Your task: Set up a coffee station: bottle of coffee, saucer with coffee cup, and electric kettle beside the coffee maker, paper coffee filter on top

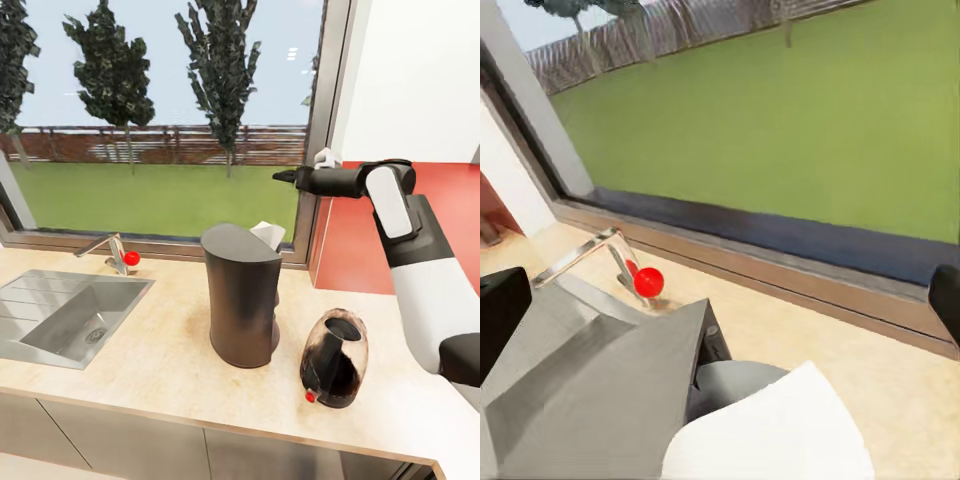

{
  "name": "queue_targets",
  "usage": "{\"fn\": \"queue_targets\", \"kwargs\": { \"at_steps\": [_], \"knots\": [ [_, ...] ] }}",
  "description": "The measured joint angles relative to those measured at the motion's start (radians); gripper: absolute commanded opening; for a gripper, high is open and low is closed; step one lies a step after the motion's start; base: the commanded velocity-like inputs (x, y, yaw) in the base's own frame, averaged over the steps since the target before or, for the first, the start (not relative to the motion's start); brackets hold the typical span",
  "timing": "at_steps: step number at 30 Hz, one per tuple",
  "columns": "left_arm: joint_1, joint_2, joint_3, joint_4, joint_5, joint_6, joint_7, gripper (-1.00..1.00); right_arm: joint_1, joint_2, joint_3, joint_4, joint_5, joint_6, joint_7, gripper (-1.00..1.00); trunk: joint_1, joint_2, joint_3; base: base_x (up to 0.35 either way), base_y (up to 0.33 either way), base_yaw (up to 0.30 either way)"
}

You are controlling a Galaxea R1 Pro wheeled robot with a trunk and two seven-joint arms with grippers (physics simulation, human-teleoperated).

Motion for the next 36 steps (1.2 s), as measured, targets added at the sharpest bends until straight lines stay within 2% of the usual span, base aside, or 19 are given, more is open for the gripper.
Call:
{"fn": "queue_targets", "kwargs": {
  "at_steps": [1, 3, 14, 17, 18, 19, 24, 29, 33, 34, 36],
  "knots": [
    [0.000, -0.001, 0.001, -0.001, 0.000, 0.000, 0.000, 1.00, 0.000, 0.001, -0.027, -0.045, -0.002, 0.000, 0.000, 1.00, 0.000, 0.000, 0.000, 0.000, 0.000, 0.000],
    [0.000, -0.001, 0.001, -0.001, 0.000, 0.000, 0.000, 1.00, 0.000, 0.001, -0.052, -0.082, -0.001, 0.000, 0.000, 1.00, 0.000, 0.000, 0.000, -0.003, 0.003, 0.000],
    [0.000, 0.002, 0.000, -0.001, 0.000, 0.000, 0.000, 1.00, 0.000, 0.003, -0.062, -0.110, -0.011, 0.001, 0.002, 1.00, 0.000, 0.000, 0.000, -0.206, 0.165, 0.000],
    [0.000, 0.003, 0.000, -0.002, -0.002, 0.000, 0.000, 1.00, 0.001, 0.003, -0.062, -0.109, -0.064, 0.001, 0.002, 1.00, 0.000, 0.000, 0.000, -0.272, 0.230, 0.000],
    [0.000, 0.004, 0.000, -0.003, -0.001, 0.000, 0.000, 1.00, 0.001, 0.003, -0.062, -0.108, -0.109, 0.001, 0.002, 1.00, 0.000, 0.000, 0.000, -0.273, 0.234, 0.000],
    [0.000, 0.004, 0.000, -0.003, -0.001, 0.000, 0.000, 1.00, 0.001, 0.003, -0.061, -0.107, -0.128, 0.001, 0.002, 1.00, 0.000, 0.000, 0.000, -0.273, 0.234, 0.000],
    [0.000, 0.004, 0.001, -0.003, 0.000, 0.000, 0.000, 1.00, 0.002, 0.003, -0.061, -0.108, -0.170, 0.001, 0.002, 1.00, 0.000, 0.000, 0.000, -0.272, 0.240, 0.000],
    [-0.001, 0.005, 0.002, -0.004, 0.000, 0.000, 0.000, 1.00, 0.004, 0.004, -0.059, -0.102, -0.177, 0.001, 0.004, 1.00, 0.000, 0.000, 0.000, -0.246, 0.254, 0.000],
    [-0.002, 0.006, 0.002, -0.005, 0.000, 0.000, 0.001, 1.00, 0.008, 0.030, -0.057, -0.100, -0.178, 0.003, 0.005, 1.00, 0.000, 0.000, 0.000, -0.150, 0.298, 0.000],
    [-0.002, 0.006, 0.002, -0.006, 0.000, 0.000, 0.000, 1.00, 0.011, 0.045, -0.055, -0.100, -0.179, 0.002, 0.005, 1.00, 0.000, 0.000, 0.000, -0.101, 0.317, 0.000],
    [-0.002, 0.006, 0.002, -0.007, 0.000, 0.000, -0.001, 1.00, 0.017, 0.053, -0.050, -0.101, -0.178, 0.002, 0.006, 1.00, 0.000, 0.000, 0.000, -0.095, 0.319, 0.000]
  ]
}}
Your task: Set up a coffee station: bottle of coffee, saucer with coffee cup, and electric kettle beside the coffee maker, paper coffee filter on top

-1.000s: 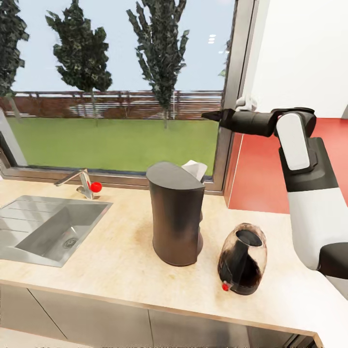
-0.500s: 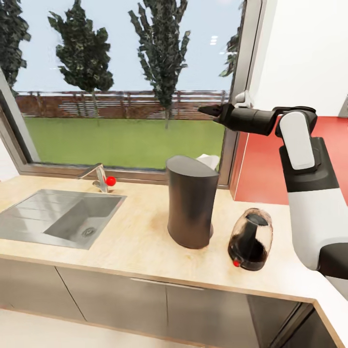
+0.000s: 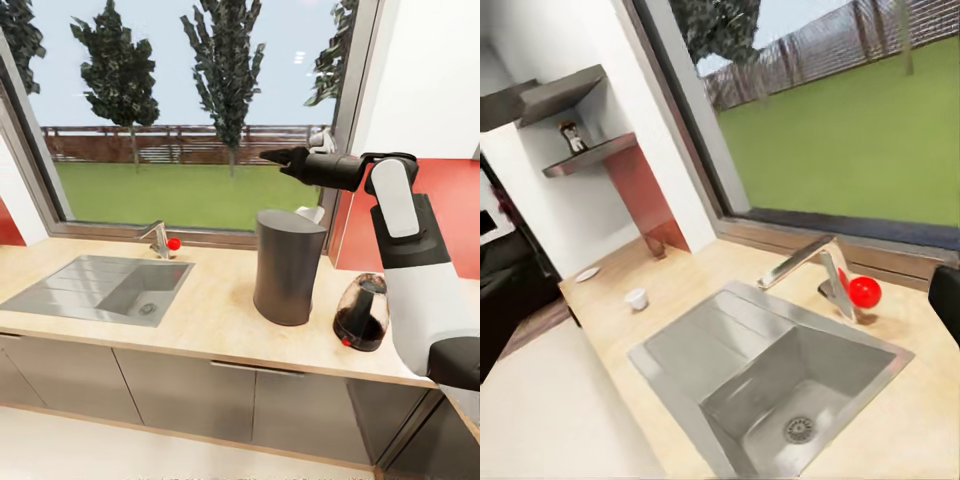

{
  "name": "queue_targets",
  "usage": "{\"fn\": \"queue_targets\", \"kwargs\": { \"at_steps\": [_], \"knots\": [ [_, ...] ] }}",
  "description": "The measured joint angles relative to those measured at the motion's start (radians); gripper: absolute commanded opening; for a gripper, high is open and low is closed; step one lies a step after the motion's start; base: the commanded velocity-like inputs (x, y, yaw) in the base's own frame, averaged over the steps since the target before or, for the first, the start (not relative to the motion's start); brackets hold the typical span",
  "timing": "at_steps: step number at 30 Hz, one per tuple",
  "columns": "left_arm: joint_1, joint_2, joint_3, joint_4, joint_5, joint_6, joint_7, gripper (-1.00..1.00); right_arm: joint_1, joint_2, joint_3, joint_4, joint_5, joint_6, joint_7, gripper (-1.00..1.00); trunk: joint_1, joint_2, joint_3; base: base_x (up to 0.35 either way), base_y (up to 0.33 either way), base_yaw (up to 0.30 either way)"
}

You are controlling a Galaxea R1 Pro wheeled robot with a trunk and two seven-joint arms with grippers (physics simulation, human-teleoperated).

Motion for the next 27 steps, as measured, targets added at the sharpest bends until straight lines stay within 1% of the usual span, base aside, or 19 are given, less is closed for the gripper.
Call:
{"fn": "queue_targets", "kwargs": {
  "at_steps": [1, 2, 4, 6, 7, 8, 11, 17, 21, 23, 24, 25, 26, 27],
  "knots": [
    [0.000, 0.000, 0.000, 0.000, 0.000, 0.000, 0.000, 1.00, 0.013, 0.005, 0.018, -0.001, 0.000, 0.000, 0.000, 1.00, 0.000, 0.000, 0.000, -0.088, 0.323, 0.000],
    [0.000, 0.000, 0.000, -0.001, 0.000, -0.001, 0.000, 1.00, 0.033, 0.010, 0.064, -0.002, -0.001, 0.000, 0.000, 1.00, 0.000, 0.000, 0.000, -0.087, 0.324, 0.000],
    [0.000, 0.000, 0.000, -0.001, 0.000, -0.001, 0.000, 1.00, 0.042, 0.014, 0.114, -0.004, -0.001, 0.000, 0.000, 1.00, 0.000, 0.000, 0.000, -0.087, 0.324, 0.000],
    [0.000, -0.001, 0.000, -0.001, -0.002, -0.001, 0.000, 1.00, 0.046, 0.016, 0.171, -0.004, -0.001, 0.000, 0.001, 1.00, 0.000, 0.000, 0.000, -0.115, 0.321, 0.000],
    [0.000, -0.001, 0.000, -0.001, -0.002, -0.001, 0.000, 1.00, 0.052, 0.016, 0.220, -0.004, -0.002, 0.000, 0.004, 1.00, 0.000, 0.000, 0.000, -0.166, 0.300, 0.000],
    [0.000, -0.001, 0.000, -0.002, -0.002, -0.001, 0.001, 1.00, 0.058, 0.017, 0.251, -0.004, -0.002, 0.000, 0.006, 1.00, 0.000, 0.000, 0.000, -0.183, 0.289, 0.000],
    [0.000, -0.001, 0.000, -0.002, -0.002, -0.001, 0.002, 1.00, 0.074, 0.022, 0.301, -0.004, -0.002, 0.000, 0.008, 1.00, 0.000, 0.000, 0.000, -0.237, 0.252, 0.000],
    [0.000, -0.002, 0.001, -0.002, -0.002, -0.001, 0.002, 1.00, 0.097, 0.024, 0.321, -0.005, -0.001, 0.000, 0.009, 1.00, 0.000, 0.000, 0.000, -0.276, 0.213, 0.000],
    [0.000, -0.004, 0.001, -0.002, -0.002, -0.001, 0.003, 1.00, 0.130, 0.025, 0.331, -0.004, -0.001, 0.000, 0.009, 1.00, 0.001, 0.000, 0.000, -0.318, 0.082, 0.000],
    [-0.001, -0.005, 0.001, -0.002, -0.003, -0.001, 0.004, 1.00, 0.159, 0.024, 0.333, -0.003, -0.001, 0.000, 0.010, 1.00, 0.000, 0.000, 0.000, -0.332, 0.028, 0.000],
    [-0.001, -0.004, 0.002, -0.002, -0.002, -0.001, 0.004, 1.00, 0.184, 0.025, 0.335, -0.003, 0.000, 0.000, 0.009, 1.00, 0.001, 0.000, 0.000, -0.334, 0.068, 0.000],
    [-0.002, -0.004, 0.002, -0.002, -0.001, -0.001, 0.005, 1.00, 0.210, 0.025, 0.342, -0.003, 0.000, 0.000, 0.010, 1.00, 0.000, 0.000, 0.000, -0.305, 0.095, 0.000],
    [-0.002, -0.004, 0.002, -0.002, -0.001, -0.001, 0.005, 1.00, 0.237, 0.024, 0.363, -0.001, 0.000, 0.000, 0.009, 1.00, 0.000, 0.000, 0.000, -0.286, 0.101, 0.000],
    [-0.003, -0.004, 0.002, -0.002, 0.000, -0.001, 0.005, 1.00, 0.247, 0.024, 0.373, 0.000, 0.000, 0.000, 0.009, 1.00, 0.000, 0.000, 0.000, -0.204, 0.106, 0.000]
  ]
}}
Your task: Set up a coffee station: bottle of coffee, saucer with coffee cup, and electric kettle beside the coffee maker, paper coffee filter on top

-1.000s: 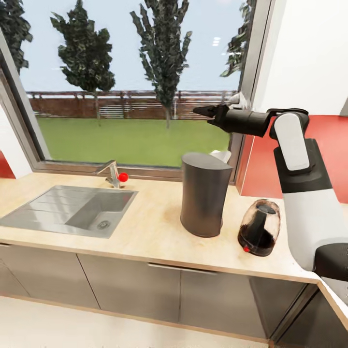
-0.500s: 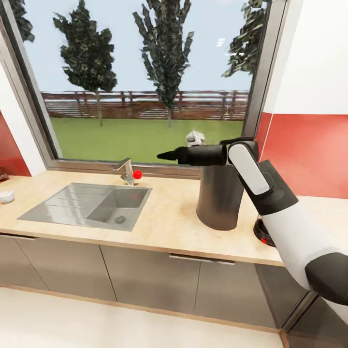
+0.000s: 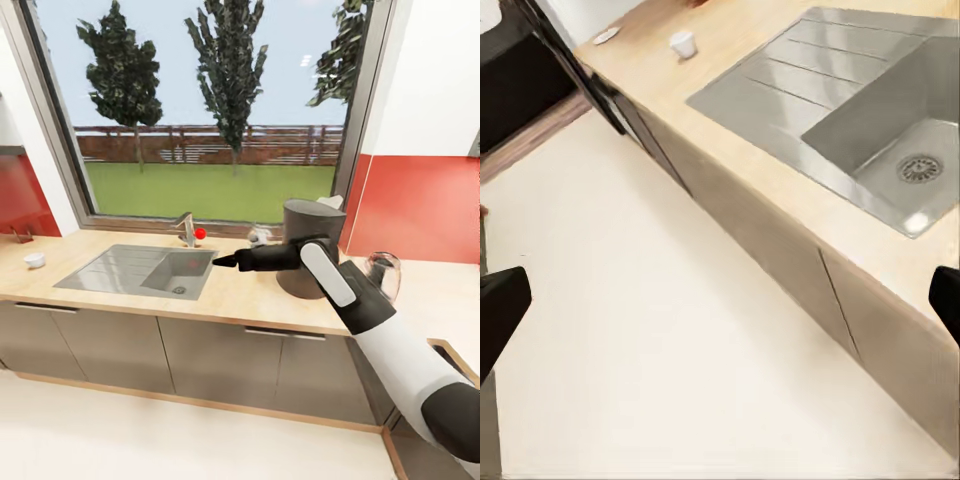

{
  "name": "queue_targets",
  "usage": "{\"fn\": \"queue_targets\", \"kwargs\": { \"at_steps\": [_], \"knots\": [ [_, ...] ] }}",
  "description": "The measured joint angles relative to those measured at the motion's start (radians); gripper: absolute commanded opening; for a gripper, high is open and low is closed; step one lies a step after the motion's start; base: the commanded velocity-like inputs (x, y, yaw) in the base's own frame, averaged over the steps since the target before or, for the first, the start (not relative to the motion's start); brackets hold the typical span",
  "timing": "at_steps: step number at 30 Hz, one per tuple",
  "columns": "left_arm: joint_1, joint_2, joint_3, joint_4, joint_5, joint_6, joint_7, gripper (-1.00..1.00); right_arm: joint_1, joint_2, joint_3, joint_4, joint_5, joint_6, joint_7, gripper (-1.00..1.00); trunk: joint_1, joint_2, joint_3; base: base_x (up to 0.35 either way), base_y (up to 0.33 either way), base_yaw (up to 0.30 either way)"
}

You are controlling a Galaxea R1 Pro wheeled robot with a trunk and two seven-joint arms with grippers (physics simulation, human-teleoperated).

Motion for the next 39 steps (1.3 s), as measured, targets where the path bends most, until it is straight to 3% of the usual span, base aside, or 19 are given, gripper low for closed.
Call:
{"fn": "queue_targets", "kwargs": {
  "at_steps": [3, 6, 7, 12, 14, 15, 17, 19, 21, 22, 23, 24, 26, 30, 32, 34, 36, 39],
  "knots": [
    [-0.001, 0.001, -0.001, -0.001, -0.002, -0.001, -0.002, 1.00, 0.091, -0.001, 0.091, 0.010, 0.003, 0.001, 0.000, 1.00, 0.000, 0.000, 0.000, -0.078, 0.047, 0.000],
    [-0.001, 0.000, -0.001, -0.002, -0.004, -0.002, -0.003, 1.00, 0.142, -0.002, 0.142, 0.045, 0.006, 0.002, -0.001, 1.00, -0.001, 0.000, 0.000, -0.027, 0.017, 0.000],
    [-0.001, -0.001, -0.003, -0.002, -0.006, -0.003, -0.003, 1.00, 0.173, -0.002, 0.221, 0.145, 0.011, 0.000, 0.001, 1.00, -0.001, 0.000, 0.000, -0.006, 0.004, 0.000],
    [-0.001, -0.002, -0.004, -0.004, -0.007, -0.006, -0.004, 1.00, 0.213, 0.000, 0.438, 0.436, 0.008, -0.028, 0.003, 1.00, -0.001, 0.000, 0.000, -0.002, 0.001, 0.000],
    [-0.001, -0.002, -0.004, -0.005, -0.007, -0.007, -0.004, 1.00, 0.239, 0.000, 0.506, 0.526, 0.008, -0.091, 0.003, 1.00, -0.001, 0.000, 0.000, 0.000, 0.000, 0.000],
    [0.000, -0.002, -0.005, -0.007, -0.007, -0.008, -0.004, 1.00, 0.270, 0.000, 0.579, 0.642, 0.011, -0.190, 0.006, 1.00, -0.001, 0.000, 0.000, 0.000, 0.000, 0.000],
    [0.000, -0.003, -0.005, -0.008, -0.008, -0.009, -0.004, 1.00, 0.327, 0.000, 0.626, 0.790, 0.014, -0.277, 0.007, 1.00, -0.001, 0.000, 0.000, 0.000, 0.000, 0.000],
    [0.000, -0.003, -0.006, -0.008, -0.010, -0.010, -0.004, 1.00, 0.399, -0.002, 0.643, 0.965, 0.015, -0.415, 0.009, 1.00, -0.001, 0.000, 0.000, 0.000, 0.000, 0.000],
    [0.000, -0.002, -0.005, -0.008, -0.012, -0.012, -0.004, 1.00, 0.477, -0.001, 0.648, 1.114, 0.017, -0.625, 0.011, 1.00, -0.001, 0.000, 0.000, 0.000, 0.000, 0.000],
    [0.000, -0.002, -0.006, -0.008, -0.012, -0.012, -0.004, 1.00, 0.493, -0.001, 0.647, 1.138, 0.017, -0.670, 0.012, 1.00, -0.001, 0.000, 0.000, 0.000, 0.000, 0.000],
    [0.000, -0.002, -0.006, -0.009, -0.012, -0.013, -0.004, 1.00, 0.541, -0.001, 0.647, 1.190, 0.021, -0.791, 0.012, 1.00, -0.001, 0.000, 0.000, 0.000, 0.000, 0.000],
    [0.000, -0.002, -0.006, -0.010, -0.012, -0.014, -0.004, 1.00, 0.582, -0.001, 0.646, 1.215, 0.022, -0.864, 0.011, 1.00, -0.001, 0.000, 0.000, 0.000, 0.000, 0.000],
    [-0.001, -0.002, -0.005, -0.010, -0.012, -0.016, -0.004, 1.00, 0.658, -0.001, 0.644, 1.238, 0.023, -0.969, 0.009, 1.00, -0.001, 0.000, 0.000, 0.000, 0.000, 0.000],
    [-0.003, -0.002, -0.005, -0.016, -0.012, -0.018, -0.003, 1.00, 0.766, 0.016, 0.635, 1.248, 0.021, -1.070, 0.003, 1.00, -0.001, 0.000, 0.000, 0.000, 0.000, 0.000],
    [-0.004, -0.001, -0.002, -0.029, -0.008, -0.023, -0.003, 1.00, 0.798, 0.025, 0.611, 1.250, 0.009, -1.105, 0.001, 1.00, -0.001, 0.000, 0.000, 0.000, 0.000, 0.000],
    [-0.004, -0.003, -0.002, -0.036, -0.006, -0.034, -0.003, 1.00, 0.814, 0.030, 0.588, 1.251, -0.023, -1.117, 0.000, 1.00, -0.001, 0.000, 0.000, 0.000, 0.000, 0.000],
    [-0.004, -0.008, -0.001, -0.042, -0.004, -0.056, -0.004, 1.00, 0.826, 0.044, 0.572, 1.251, -0.087, -1.124, 0.001, 1.00, -0.001, 0.000, 0.000, 0.000, 0.000, 0.000],
    [-0.004, -0.011, 0.003, -0.044, -0.001, -0.074, -0.004, 1.00, 0.830, 0.058, 0.565, 1.251, -0.119, -1.127, 0.002, 1.00, -0.001, 0.000, 0.000, 0.000, 0.000, 0.000]
  ]
}}
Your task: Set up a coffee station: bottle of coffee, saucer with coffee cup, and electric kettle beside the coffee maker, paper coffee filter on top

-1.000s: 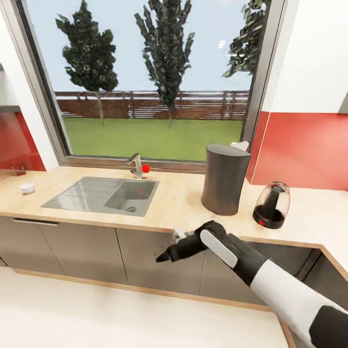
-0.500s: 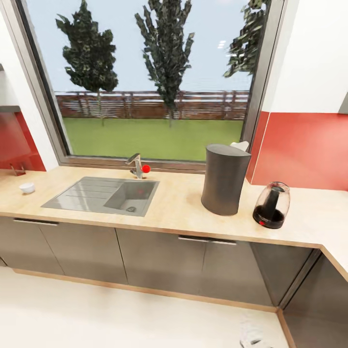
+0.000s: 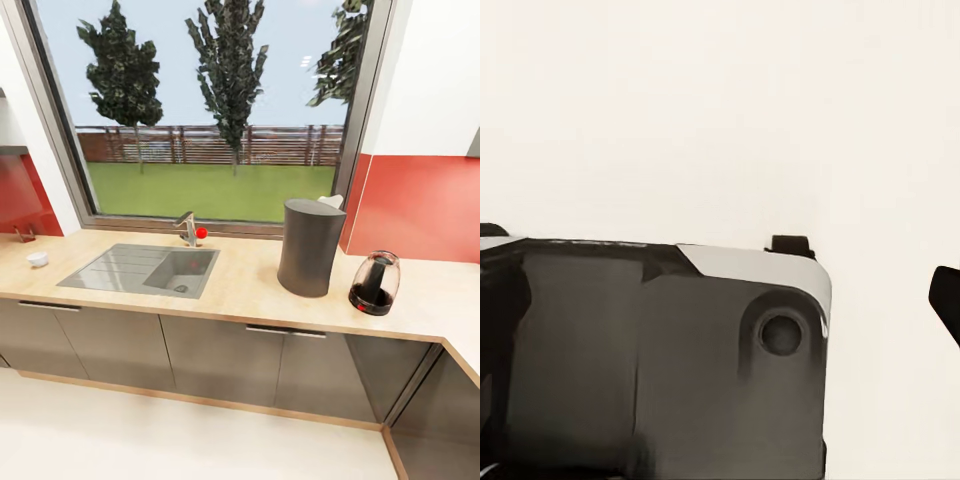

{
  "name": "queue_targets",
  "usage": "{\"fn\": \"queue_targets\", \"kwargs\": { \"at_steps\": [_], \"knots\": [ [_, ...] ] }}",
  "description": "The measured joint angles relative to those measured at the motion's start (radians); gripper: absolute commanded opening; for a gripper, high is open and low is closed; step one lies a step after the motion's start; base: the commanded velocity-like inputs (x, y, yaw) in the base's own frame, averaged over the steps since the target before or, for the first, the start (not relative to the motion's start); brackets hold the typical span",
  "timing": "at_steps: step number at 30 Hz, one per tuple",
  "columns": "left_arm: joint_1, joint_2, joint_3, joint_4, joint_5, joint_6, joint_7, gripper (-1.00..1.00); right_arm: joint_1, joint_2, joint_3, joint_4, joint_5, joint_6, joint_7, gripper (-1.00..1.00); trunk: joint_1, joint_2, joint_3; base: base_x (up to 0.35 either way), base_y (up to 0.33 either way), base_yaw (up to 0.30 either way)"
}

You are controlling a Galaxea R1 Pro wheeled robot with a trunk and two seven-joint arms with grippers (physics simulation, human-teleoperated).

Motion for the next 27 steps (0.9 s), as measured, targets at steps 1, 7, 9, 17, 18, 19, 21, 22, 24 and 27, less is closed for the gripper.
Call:
{"fn": "queue_targets", "kwargs": {
  "at_steps": [1, 7, 9, 17, 18, 19, 21, 22, 24, 27],
  "knots": [
    [0.000, 0.000, 0.000, 0.000, 0.000, -0.003, 0.000, 1.00, 0.001, 0.002, -0.001, 0.000, -0.004, 0.000, 0.000, 1.00, 0.000, 0.000, 0.000, 0.000, 0.000, 0.000],
    [0.000, 0.003, -0.003, -0.003, -0.002, -0.009, 0.000, 1.00, 0.001, 0.005, -0.002, 0.003, -0.010, 0.000, 0.000, 1.00, 0.000, 0.000, 0.000, 0.000, 0.000, 0.000],
    [0.000, 0.003, -0.004, -0.003, -0.002, -0.009, 0.000, 1.00, 0.001, 0.005, -0.002, 0.003, -0.010, 0.000, -0.001, 1.00, 0.000, 0.000, 0.000, 0.000, 0.000, 0.000],
    [0.000, 0.000, -0.003, -0.002, 0.000, -0.010, 0.000, 1.00, 0.001, 0.004, -0.001, 0.003, -0.001, 0.000, 0.001, 1.00, 0.000, 0.000, 0.000, 0.000, 0.000, 0.000],
    [0.000, 0.001, -0.003, -0.002, -0.001, -0.010, 0.000, 1.00, 0.001, 0.002, 0.000, 0.001, 0.006, 0.001, 0.002, 1.00, 0.000, 0.000, 0.000, 0.000, 0.000, 0.000],
    [0.000, 0.001, -0.003, -0.002, -0.001, -0.010, 0.000, 1.00, 0.001, 0.003, 0.000, 0.000, 0.021, 0.001, 0.004, 1.00, 0.000, 0.000, 0.000, 0.000, 0.000, 0.000],
    [0.000, 0.002, -0.004, -0.002, -0.002, -0.010, 0.000, 1.00, 0.002, 0.006, 0.001, -0.001, 0.080, 0.002, 0.005, 1.00, 0.000, 0.000, 0.000, 0.000, 0.000, 0.000],
    [0.000, 0.002, -0.004, -0.003, -0.002, -0.010, 0.000, 1.00, 0.002, 0.006, 0.001, -0.002, 0.100, 0.002, 0.005, 1.00, 0.000, 0.000, 0.000, 0.000, 0.000, 0.000],
    [0.000, 0.002, -0.003, -0.002, -0.002, -0.010, 0.000, 1.00, 0.002, 0.008, -0.002, -0.004, 0.175, 0.003, 0.007, 1.00, 0.000, 0.000, 0.000, 0.000, 0.000, 0.000],
    [0.000, 0.001, -0.003, -0.002, -0.001, -0.010, 0.000, 1.00, 0.002, 0.014, -0.063, -0.004, 0.279, 0.004, 0.009, 1.00, 0.000, 0.000, 0.000, 0.000, 0.000, 0.000]
  ]
}}
